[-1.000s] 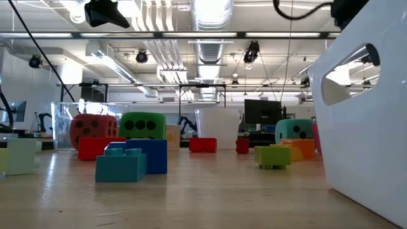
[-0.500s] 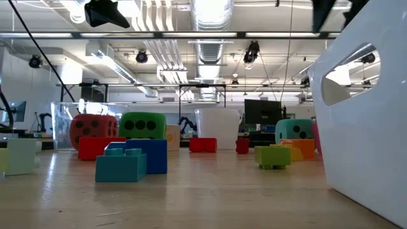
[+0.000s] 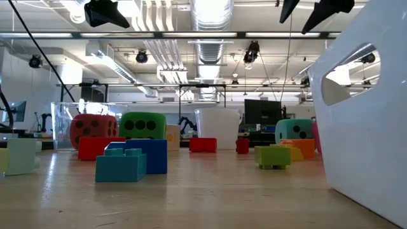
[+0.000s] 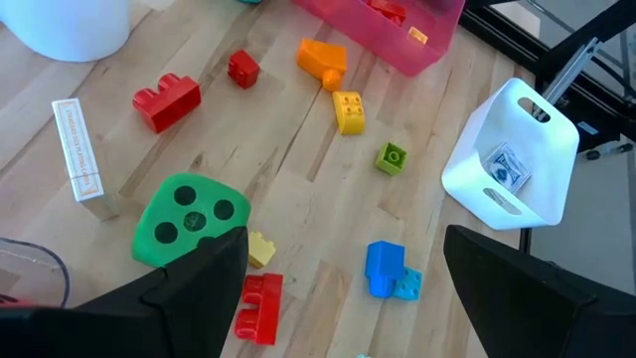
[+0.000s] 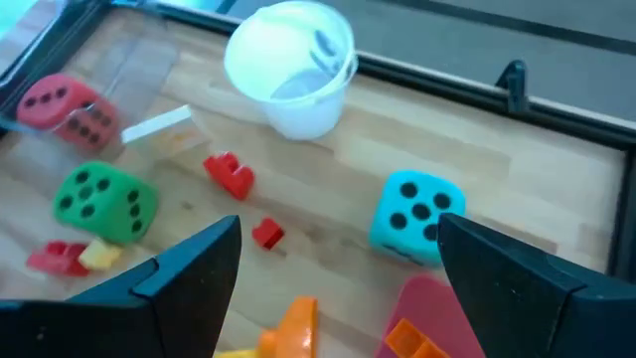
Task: Pick & Place Toys
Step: Put the blue dice into the transparent bin
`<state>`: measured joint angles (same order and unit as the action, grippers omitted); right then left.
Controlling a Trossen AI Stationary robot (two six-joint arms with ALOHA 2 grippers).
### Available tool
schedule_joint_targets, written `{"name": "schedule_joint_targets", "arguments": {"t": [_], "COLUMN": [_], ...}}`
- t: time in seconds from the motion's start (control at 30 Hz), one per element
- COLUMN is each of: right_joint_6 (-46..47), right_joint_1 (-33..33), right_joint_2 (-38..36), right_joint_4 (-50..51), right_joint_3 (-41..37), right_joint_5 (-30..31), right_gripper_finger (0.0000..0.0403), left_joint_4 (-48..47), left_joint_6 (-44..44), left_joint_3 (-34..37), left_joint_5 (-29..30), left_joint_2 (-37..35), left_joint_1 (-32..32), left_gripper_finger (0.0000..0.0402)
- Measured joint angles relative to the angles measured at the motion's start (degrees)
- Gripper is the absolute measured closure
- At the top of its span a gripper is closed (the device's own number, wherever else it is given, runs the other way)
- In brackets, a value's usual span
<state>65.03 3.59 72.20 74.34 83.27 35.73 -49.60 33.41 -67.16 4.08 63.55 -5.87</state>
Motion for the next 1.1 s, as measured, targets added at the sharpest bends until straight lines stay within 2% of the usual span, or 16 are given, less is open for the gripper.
{"name": "schedule_joint_targets", "arguments": {"t": [0.43, 0.63, 0.87, 1.1], "right_joint_6": [-3.3, -4.8, 0.8, -2.9], "right_joint_1": [-9.8, -12.0, -16.6, -25.2], "right_joint_2": [0.0, 0.0, 0.0, 0.1], "right_joint_4": [-0.2, 0.1, 0.3, -5.2], "right_joint_3": [-0.5, -0.8, -3.2, -11.8], "right_joint_5": [-5.6, -5.4, -5.4, -14.6], "right_gripper_finger": [0.0071, 0.0071, 0.0071, 0.0071], "left_joint_4": [0.0, 0.0, 0.0, 0.3], "left_joint_6": [0.1, 0.2, 0.2, 0.2], "left_joint_3": [0.0, 0.0, 0.0, 0.0], "left_joint_5": [0.0, 0.0, 0.1, 0.4], "left_joint_2": [0.0, 0.0, 0.0, 0.0], "left_joint_1": [0.0, 0.0, 0.0, 0.0], "left_gripper_finger": [0.0062, 0.0062, 0.0062, 0.0062]}}
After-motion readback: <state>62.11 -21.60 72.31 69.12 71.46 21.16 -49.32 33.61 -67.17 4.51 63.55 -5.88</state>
